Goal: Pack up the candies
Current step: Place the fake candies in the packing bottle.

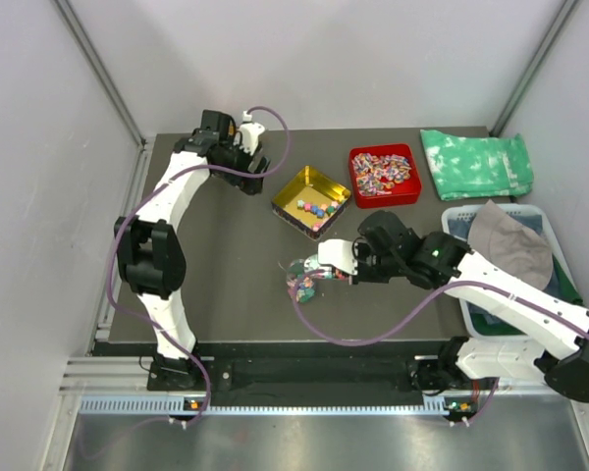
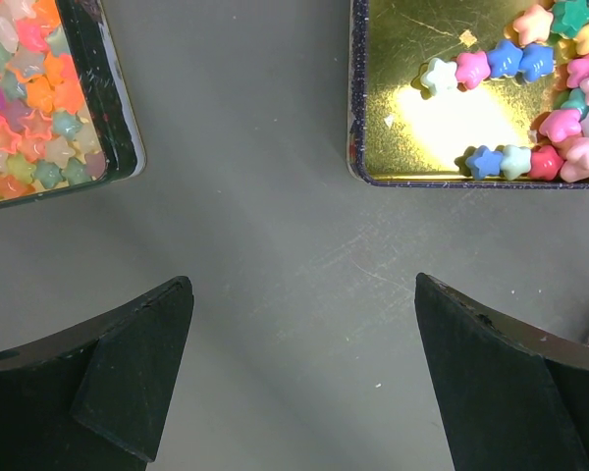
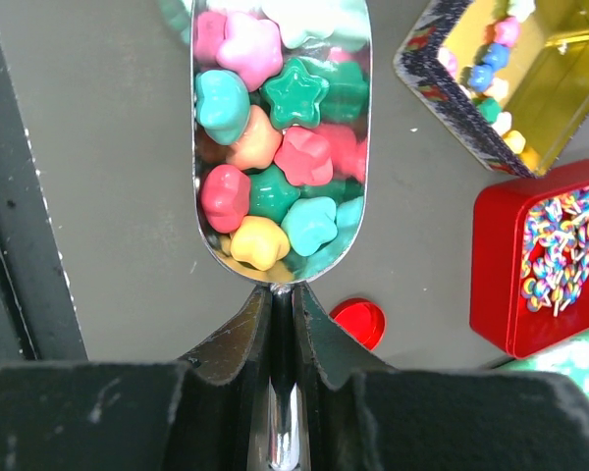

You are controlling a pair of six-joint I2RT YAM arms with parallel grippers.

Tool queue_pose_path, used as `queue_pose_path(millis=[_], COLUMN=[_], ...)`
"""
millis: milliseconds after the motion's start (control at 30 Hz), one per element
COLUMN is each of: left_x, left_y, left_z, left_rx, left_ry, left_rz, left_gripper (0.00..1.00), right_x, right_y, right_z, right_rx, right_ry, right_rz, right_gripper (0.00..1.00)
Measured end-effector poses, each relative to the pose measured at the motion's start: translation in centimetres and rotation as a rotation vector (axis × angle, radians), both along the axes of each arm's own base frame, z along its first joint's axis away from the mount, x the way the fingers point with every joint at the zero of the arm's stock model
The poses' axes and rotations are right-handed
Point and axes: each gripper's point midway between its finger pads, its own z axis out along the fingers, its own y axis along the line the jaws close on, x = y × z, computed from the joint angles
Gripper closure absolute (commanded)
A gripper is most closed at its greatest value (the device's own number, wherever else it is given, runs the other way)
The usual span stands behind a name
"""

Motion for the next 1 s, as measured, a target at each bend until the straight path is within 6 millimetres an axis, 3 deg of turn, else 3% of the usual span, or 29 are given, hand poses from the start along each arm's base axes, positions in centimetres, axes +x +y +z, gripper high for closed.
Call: queue_pose_path(millis=[467,1000], left_x=[-1.6,-3.1], left_y=[-0.2,-0.4], left_z=[-0.9,-2.0], left_rx=[-0.018,-0.041], left_ry=[0.042,0.077], left_rz=[-0.011,-0.012], left_gripper=[0.01,0.01], right_x=[0.5,1.2], right_y=[-0.4,0.2], right_z=[-1.6,-1.1], right_rx=[-0.119,-0.193], right_ry=[-0.013,-0.079], right_rz=[0.016,0.051], right_gripper=[1.0,1.0])
